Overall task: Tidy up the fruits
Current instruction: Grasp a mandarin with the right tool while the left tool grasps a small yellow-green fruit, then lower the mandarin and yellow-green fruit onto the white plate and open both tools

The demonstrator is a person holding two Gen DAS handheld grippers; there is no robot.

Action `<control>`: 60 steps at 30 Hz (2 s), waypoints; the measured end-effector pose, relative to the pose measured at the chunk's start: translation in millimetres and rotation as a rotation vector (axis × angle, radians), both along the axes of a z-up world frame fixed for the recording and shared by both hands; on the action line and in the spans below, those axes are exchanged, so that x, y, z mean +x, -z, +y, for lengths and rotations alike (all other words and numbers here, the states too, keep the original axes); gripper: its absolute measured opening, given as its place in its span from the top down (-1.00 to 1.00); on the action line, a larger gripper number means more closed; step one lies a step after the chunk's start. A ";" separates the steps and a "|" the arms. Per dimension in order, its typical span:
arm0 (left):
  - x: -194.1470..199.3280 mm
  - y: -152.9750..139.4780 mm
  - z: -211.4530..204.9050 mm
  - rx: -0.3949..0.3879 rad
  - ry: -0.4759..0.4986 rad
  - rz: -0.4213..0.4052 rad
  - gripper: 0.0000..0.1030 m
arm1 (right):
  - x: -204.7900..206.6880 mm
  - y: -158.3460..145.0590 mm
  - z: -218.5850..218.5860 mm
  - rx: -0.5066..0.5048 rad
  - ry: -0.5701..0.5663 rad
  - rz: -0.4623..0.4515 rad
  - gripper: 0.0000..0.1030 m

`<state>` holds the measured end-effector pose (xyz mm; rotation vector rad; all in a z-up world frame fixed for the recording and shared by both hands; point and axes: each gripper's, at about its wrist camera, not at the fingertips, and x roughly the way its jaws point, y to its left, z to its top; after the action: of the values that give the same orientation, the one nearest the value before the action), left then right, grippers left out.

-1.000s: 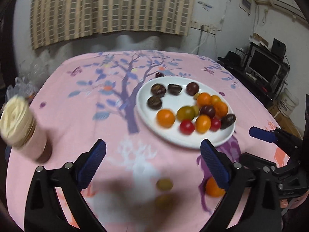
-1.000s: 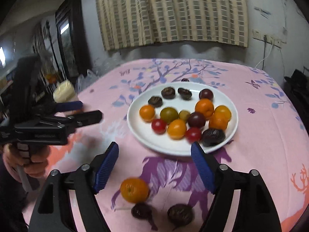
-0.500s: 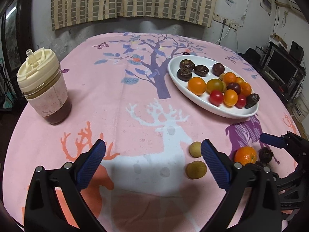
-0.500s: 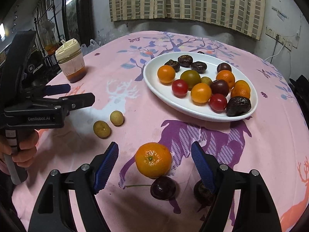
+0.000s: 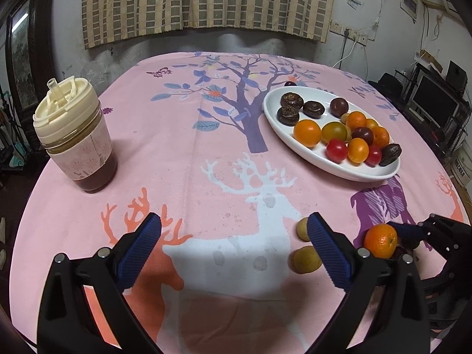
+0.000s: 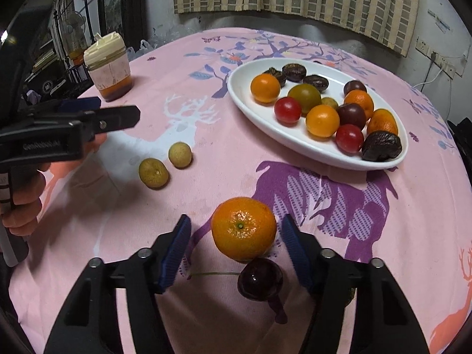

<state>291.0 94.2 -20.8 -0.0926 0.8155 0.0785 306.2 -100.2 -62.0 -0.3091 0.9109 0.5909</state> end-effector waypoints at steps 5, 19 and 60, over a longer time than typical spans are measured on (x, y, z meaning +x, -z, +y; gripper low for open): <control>0.0 3.8 -8.6 -0.001 0.040 0.024 -0.88 | 3.7 -8.3 -11.2 0.066 0.036 -0.004 0.17; -4.5 36.9 -69.1 0.062 0.317 0.136 0.10 | 10.1 -24.1 -33.2 0.149 0.120 -0.032 0.16; 70.1 -43.2 -68.4 0.109 0.215 -0.089 -0.91 | 52.4 -59.6 -74.5 0.268 0.148 -0.158 -0.43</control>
<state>361.2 25.8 22.4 0.0944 0.7267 -0.0835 358.6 -174.7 -2.4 -0.0453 0.6866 0.5361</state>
